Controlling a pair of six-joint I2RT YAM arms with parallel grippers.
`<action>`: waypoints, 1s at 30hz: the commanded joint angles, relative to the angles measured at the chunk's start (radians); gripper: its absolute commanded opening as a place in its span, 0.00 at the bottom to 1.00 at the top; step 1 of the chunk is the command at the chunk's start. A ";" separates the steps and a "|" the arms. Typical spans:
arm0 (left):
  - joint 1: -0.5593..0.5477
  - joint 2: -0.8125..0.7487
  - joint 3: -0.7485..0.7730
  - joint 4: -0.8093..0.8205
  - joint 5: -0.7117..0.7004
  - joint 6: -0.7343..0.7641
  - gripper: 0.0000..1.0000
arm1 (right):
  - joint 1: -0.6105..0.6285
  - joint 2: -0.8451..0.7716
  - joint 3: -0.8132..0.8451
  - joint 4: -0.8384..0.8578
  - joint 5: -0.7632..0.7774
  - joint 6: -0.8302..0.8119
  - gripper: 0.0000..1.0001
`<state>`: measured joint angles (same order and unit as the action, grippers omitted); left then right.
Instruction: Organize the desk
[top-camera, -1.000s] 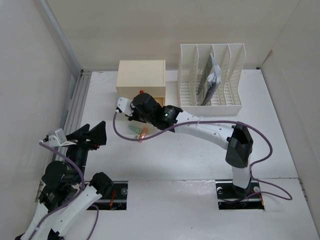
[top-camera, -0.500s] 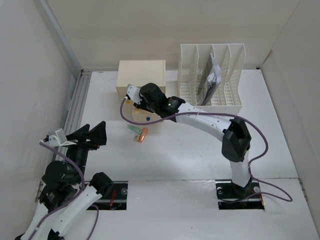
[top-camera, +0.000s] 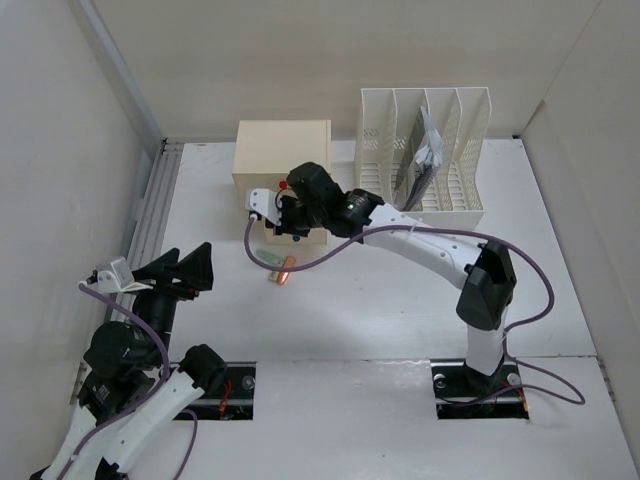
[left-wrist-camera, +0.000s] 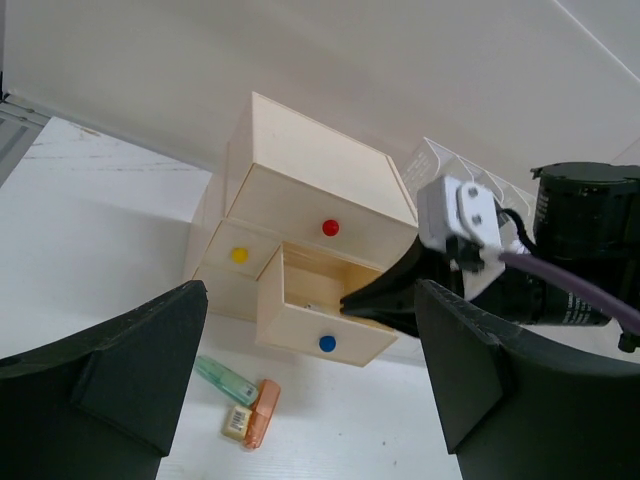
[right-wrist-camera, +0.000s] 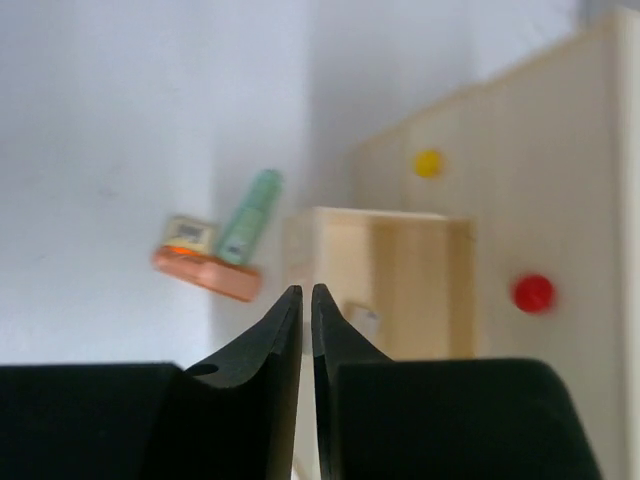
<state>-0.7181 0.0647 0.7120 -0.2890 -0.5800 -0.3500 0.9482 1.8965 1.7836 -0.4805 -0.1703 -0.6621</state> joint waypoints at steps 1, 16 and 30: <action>0.002 0.006 -0.002 0.024 -0.007 0.000 0.82 | 0.024 0.040 0.026 -0.156 -0.297 -0.154 0.13; 0.002 -0.003 -0.002 0.024 -0.007 0.000 0.82 | 0.072 0.237 0.039 -0.044 -0.089 -0.093 0.13; 0.002 -0.013 -0.002 0.024 -0.007 0.000 0.82 | 0.090 0.345 0.048 0.043 0.020 -0.064 0.05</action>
<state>-0.7181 0.0639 0.7120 -0.2890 -0.5804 -0.3504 1.0256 2.2517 1.8091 -0.5041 -0.1661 -0.7441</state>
